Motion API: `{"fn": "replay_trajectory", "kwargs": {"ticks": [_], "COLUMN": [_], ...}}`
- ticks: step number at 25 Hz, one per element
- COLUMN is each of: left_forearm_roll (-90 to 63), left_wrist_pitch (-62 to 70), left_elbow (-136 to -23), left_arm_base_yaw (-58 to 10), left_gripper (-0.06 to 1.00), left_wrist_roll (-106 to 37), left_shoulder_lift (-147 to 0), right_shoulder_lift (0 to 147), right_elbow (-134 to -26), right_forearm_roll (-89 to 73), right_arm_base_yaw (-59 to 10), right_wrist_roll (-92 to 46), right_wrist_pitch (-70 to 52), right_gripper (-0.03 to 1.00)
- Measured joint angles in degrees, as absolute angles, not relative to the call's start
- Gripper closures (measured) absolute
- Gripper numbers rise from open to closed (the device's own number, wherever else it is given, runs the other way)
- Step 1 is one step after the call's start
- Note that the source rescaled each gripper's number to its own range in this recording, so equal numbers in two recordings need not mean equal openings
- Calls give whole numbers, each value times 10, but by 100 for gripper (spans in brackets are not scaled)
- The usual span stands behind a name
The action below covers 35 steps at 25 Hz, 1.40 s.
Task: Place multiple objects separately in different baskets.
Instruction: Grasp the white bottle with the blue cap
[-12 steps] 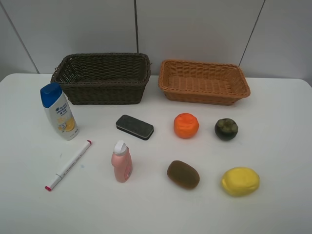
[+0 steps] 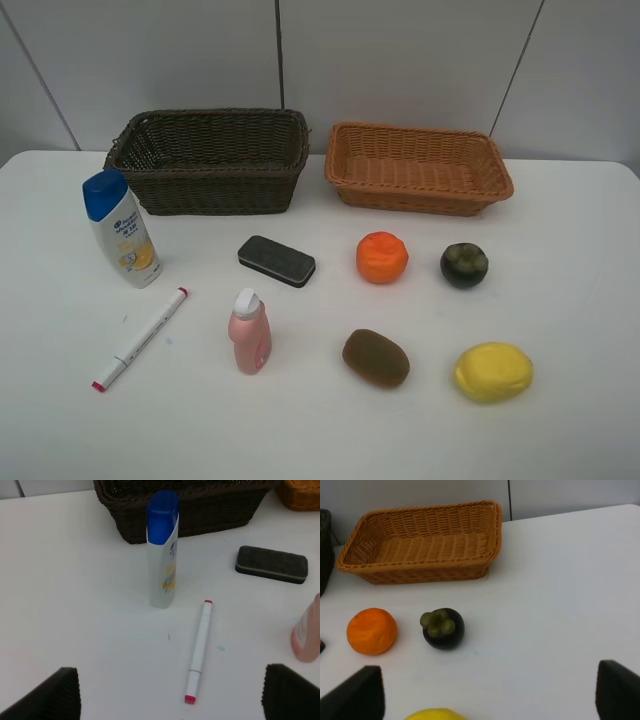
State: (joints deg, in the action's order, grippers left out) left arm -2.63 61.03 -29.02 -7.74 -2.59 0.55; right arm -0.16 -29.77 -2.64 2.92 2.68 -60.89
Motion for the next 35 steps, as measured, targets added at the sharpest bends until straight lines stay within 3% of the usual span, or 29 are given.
{"fn": "replay_trajectory", "kwargs": {"ticks": [11,17,26,35], "left_forearm_roll": [-26,-26,-26,-41], "left_wrist_pitch": [610,599,606,622], "left_elbow": [-291,-344,-551,-742], "left_arm_base_yaw": [-77,-77,-77,-78], "left_gripper": [0,0,0,0], "left_wrist_roll": [-7,0,-89,-115], "left_shoulder_lift": [-35,-267,-699,-960], "right_shoulder_lift": [-2,-2,-2,-2], "right_elbow": [-298,-298,-298,-298], "right_forearm_roll": [-26,-26,-26,-26], "right_arm_base_yaw": [29,29,29,29], "right_wrist_roll": [27,27,27,27], "right_wrist_pitch": [-609,-609,-609,-609], "right_gripper": [-3,-3,-3,-3]}}
